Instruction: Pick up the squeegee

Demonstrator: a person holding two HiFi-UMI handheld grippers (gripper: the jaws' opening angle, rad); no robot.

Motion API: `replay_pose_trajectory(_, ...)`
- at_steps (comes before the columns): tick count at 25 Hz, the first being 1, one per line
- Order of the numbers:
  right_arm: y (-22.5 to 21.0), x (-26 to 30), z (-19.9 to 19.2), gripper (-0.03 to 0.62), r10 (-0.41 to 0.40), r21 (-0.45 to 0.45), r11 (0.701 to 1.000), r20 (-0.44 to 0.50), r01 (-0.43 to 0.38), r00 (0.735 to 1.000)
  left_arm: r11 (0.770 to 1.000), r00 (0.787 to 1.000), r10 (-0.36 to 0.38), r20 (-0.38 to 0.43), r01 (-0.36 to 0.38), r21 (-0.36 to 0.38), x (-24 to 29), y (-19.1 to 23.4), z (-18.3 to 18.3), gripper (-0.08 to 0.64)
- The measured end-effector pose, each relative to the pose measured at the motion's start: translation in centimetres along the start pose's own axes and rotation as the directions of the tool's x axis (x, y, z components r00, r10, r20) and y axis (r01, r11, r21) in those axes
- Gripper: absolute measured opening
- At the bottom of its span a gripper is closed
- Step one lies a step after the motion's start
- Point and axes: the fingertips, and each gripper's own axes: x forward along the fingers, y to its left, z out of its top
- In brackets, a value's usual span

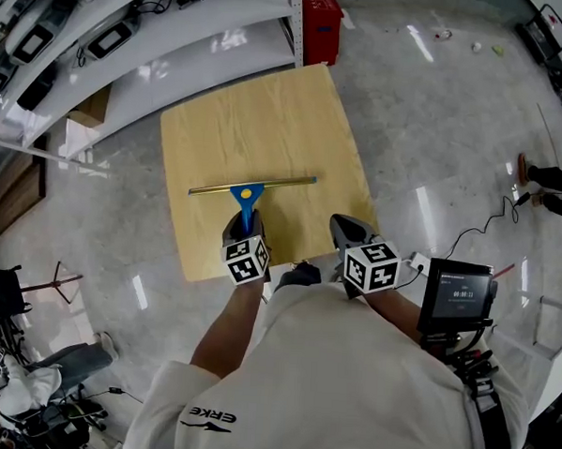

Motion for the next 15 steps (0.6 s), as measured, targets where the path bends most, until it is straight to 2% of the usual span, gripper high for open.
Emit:
replay_pose_trajectory(8, -0.2, -1.6, -0.6, 0.003, 0.053, -0.022, 0.998, 0.034, -0.053, 0.998, 0.999, 0.985, -0.038, 0.168, 0.042, -0.017, -4.0, -3.4, 3.5, 0.135)
replay_pose_trajectory(15, 0.4, -5.4, -1.7, 0.003, 0.116, -0.045, 0.992, 0.060, -0.114, 0.991, 0.997, 0.962, -0.046, 0.268, 0.061, -0.048, -9.6, -7.7, 4.6, 0.135)
